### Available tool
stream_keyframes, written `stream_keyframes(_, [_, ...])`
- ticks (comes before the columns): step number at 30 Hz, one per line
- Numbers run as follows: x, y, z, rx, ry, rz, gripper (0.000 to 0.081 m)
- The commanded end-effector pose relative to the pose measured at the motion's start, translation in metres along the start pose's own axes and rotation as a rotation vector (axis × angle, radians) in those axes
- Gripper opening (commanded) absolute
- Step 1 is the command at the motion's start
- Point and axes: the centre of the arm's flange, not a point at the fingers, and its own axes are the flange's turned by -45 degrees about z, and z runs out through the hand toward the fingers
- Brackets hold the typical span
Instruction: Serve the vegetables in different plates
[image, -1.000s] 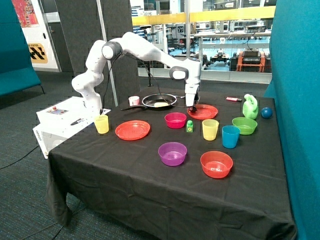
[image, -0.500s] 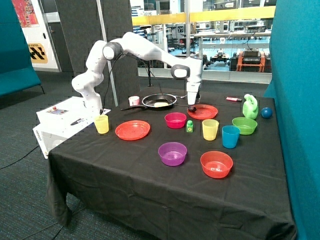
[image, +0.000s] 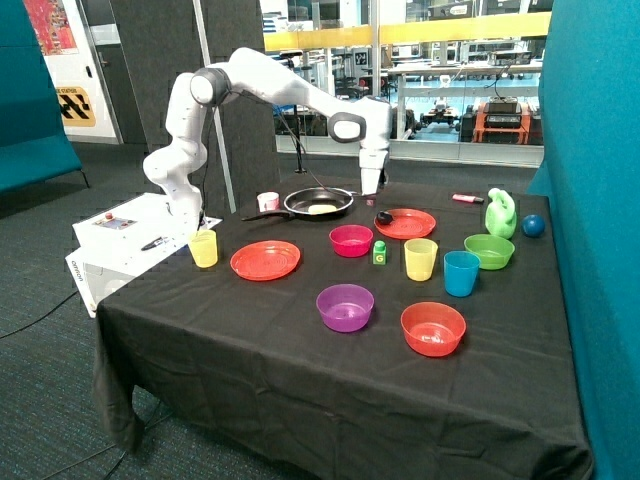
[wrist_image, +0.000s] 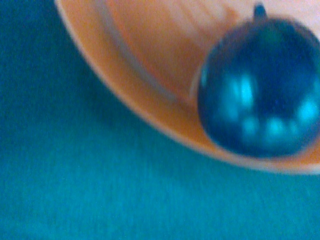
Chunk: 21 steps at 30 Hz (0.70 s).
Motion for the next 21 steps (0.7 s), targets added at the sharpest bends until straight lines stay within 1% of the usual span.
stream_keyframes(1, [-0.050,-0.001,-0.032,0.0104,0.0191,-0.030,0.0546])
stream_keyframes(10, [-0.090,-0.012,-0.058,0.0099,0.0193,-0.076,0.0540])
stream_keyframes(15, [-0.108,-0.016,-0.065,0.0098,0.0194,-0.091,0.0546])
stream_keyframes(18, [-0.125,-0.018,-0.069,0.0097,0.0195,-0.106,0.0556])
stream_keyframes(21, [-0.141,-0.020,-0.070,0.0096,0.0195,-0.116,0.0532])
